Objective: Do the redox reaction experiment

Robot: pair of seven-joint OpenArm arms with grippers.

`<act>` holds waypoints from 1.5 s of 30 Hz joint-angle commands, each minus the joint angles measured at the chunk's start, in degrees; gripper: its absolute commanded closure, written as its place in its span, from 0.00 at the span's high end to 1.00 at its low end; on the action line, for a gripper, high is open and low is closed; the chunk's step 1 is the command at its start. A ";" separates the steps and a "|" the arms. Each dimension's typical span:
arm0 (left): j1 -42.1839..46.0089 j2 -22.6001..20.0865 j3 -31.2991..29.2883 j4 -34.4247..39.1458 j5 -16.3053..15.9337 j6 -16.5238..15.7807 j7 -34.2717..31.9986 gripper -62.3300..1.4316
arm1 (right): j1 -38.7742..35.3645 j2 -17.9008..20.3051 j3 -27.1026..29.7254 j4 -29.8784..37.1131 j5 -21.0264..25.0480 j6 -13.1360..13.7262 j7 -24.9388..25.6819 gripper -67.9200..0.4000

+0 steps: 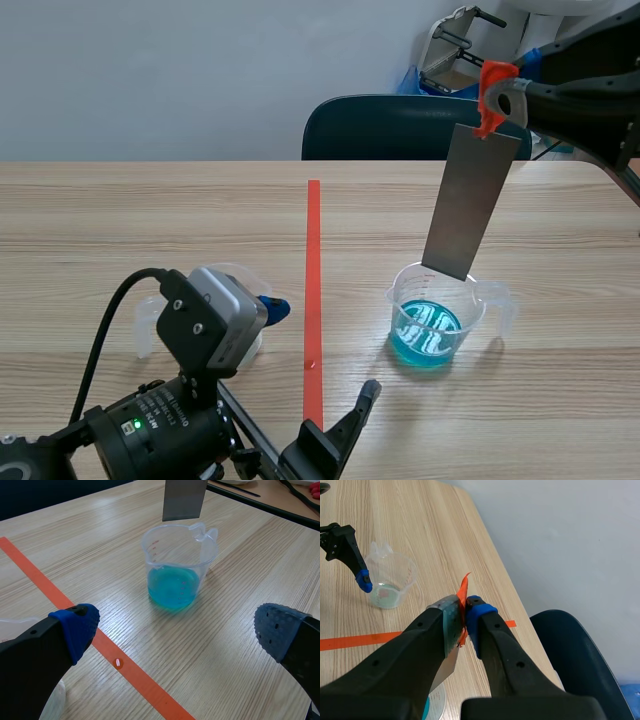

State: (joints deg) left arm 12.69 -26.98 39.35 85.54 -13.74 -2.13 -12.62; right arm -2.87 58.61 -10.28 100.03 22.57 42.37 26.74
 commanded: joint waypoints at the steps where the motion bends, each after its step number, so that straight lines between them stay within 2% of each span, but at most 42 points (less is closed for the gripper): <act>1: -0.15 0.28 0.37 0.79 -0.17 -0.13 -0.87 1.00 | 0.09 1.05 1.01 0.52 1.03 0.35 1.38 0.02; 6: -0.15 0.28 0.37 0.79 -0.17 -0.13 -0.87 1.00 | -1.62 -0.09 0.98 0.42 -0.63 0.35 2.12 0.02; 20: -0.17 0.28 0.37 0.79 -0.17 -0.13 -0.92 1.00 | -2.08 -4.52 0.09 -0.90 -9.44 0.35 3.96 0.02; 27: -0.17 0.28 0.37 0.79 -0.17 -0.13 -0.90 1.00 | -1.88 -7.02 -1.84 -4.59 -14.69 0.04 7.96 0.02; 31: -0.17 0.28 0.37 0.79 -0.17 -0.13 -0.90 1.00 | -1.51 -8.59 -2.78 -6.80 -17.51 -2.51 10.45 0.02; 37: -0.17 0.28 0.37 0.79 -0.17 -0.13 -0.87 1.00 | 1.92 -10.99 -5.79 -12.13 -22.32 -2.54 15.04 0.02; 45: -0.17 0.28 0.37 0.79 -0.17 -0.13 -0.87 1.00 | 6.73 -16.22 -8.13 -20.44 -29.79 -2.47 19.39 0.02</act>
State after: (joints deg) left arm 12.67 -26.98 39.35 85.54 -13.74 -2.13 -12.60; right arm 2.68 42.24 -18.52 79.00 -7.49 39.88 45.08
